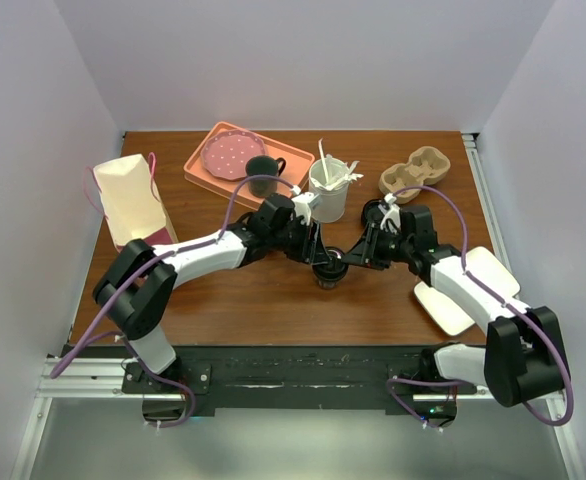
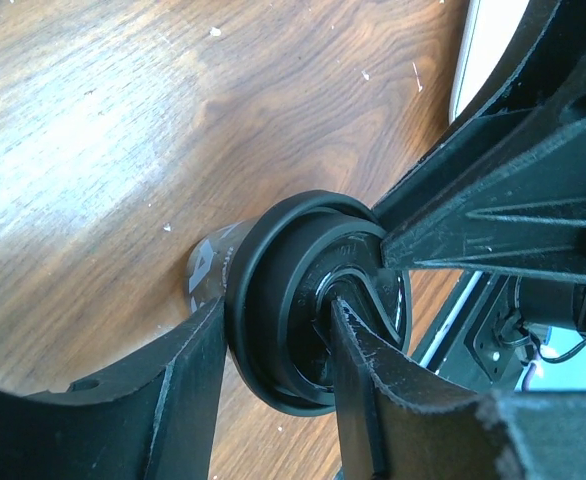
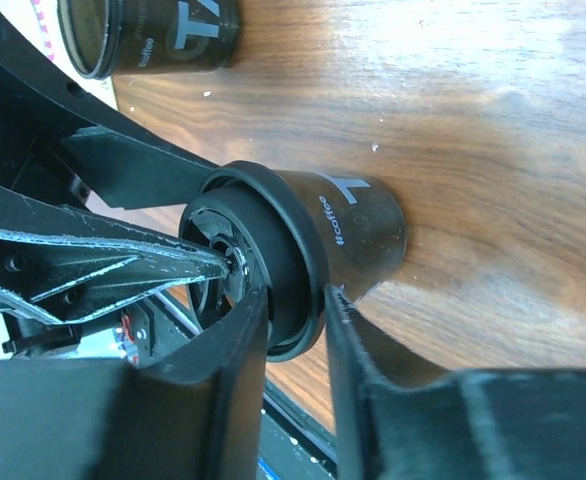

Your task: Pack the takeout coffee

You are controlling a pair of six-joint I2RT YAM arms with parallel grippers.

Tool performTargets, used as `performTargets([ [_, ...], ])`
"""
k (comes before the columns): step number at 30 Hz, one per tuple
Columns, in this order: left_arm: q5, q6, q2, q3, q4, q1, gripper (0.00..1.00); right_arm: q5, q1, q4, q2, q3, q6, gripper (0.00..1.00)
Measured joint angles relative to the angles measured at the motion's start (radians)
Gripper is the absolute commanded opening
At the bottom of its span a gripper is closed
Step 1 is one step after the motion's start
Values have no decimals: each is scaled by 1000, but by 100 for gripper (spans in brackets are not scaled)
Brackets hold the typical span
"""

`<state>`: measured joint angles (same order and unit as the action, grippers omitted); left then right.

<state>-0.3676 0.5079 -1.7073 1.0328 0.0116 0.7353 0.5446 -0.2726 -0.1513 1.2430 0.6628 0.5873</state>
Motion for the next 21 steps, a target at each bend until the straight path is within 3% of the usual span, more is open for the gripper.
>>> performTargets([
  [4,-4,-34,-23,38,10,7,48,-30,-5,-92,0,53,-16,45],
  [13,-14,-81,-38,52,13,12,48,-26,-1,-173,0,119,-38,41],
  [21,-16,-85,-43,52,12,12,48,24,113,-197,2,122,-86,41],
])
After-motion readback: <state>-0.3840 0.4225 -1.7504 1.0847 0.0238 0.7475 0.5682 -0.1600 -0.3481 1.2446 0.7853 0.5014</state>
